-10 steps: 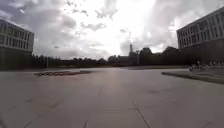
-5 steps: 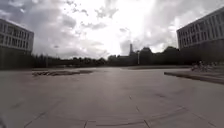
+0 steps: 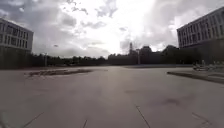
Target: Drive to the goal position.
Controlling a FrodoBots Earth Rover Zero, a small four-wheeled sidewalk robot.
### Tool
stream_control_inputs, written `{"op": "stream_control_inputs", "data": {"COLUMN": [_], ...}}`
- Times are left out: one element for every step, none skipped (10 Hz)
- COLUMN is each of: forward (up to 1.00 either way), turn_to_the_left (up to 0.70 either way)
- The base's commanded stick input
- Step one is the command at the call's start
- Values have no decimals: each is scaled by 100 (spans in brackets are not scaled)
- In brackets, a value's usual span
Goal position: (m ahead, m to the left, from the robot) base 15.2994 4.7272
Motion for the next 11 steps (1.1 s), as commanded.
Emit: {"op": "stream_control_inputs", "data": {"forward": [70, 70, 70, 70, 70, 70, 70, 70, 70, 70, 70], "turn_to_the_left": [0, 0, 0, 0, 0, 0, 0, 0, 0, 0, 0]}}
